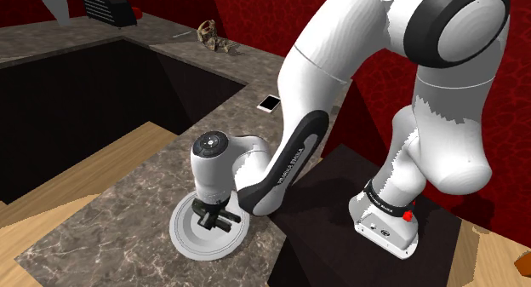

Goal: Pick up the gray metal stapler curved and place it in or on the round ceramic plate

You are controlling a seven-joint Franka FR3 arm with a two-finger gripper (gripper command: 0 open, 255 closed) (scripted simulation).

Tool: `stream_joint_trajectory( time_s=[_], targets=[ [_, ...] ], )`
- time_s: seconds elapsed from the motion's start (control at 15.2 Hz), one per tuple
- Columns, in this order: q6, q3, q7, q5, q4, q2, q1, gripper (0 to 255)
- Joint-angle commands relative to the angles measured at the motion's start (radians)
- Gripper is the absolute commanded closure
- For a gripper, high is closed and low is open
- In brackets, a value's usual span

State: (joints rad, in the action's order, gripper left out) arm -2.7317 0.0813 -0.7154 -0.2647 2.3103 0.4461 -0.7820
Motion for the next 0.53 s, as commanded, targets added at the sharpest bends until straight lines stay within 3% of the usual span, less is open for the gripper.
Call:
stream_joint_trajectory(
  time_s=[0.0,0.46],
  targets=[
    [-0.016,-0.007,-0.007,-0.007,-0.008,0.020,-0.004,255],
    [-0.016,-0.007,-0.007,-0.007,-0.008,0.020,-0.004,255]
  ],
)
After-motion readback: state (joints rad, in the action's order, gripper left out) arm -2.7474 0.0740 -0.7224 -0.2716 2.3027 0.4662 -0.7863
